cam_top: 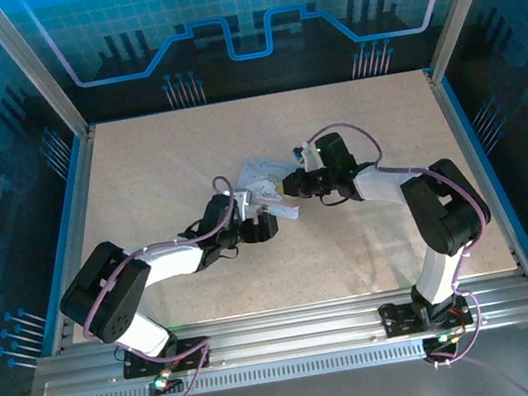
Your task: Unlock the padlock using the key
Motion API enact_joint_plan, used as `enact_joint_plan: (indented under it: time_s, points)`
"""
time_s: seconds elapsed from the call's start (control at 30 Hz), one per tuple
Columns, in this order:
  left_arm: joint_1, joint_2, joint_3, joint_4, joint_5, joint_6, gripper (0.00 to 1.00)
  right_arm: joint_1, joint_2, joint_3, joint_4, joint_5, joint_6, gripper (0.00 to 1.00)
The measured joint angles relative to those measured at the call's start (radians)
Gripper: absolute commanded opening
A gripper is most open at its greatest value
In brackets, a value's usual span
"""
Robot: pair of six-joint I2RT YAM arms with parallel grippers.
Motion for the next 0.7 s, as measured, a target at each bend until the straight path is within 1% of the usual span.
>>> enact_joint_plan:
  time_s: [0.43,0.7]
  points:
    - [0.0,0.123,0.075,0.064,-0.038,0.102,0.69,-0.001,-0.002,-0.01,0.015,-0.001,-0.023,0.0]
    - [0.0,0.175,0.087,0.091,-0.037,0.121,0.53,-0.001,-0.004,-0.01,0.009,0.0,-0.037,0.0]
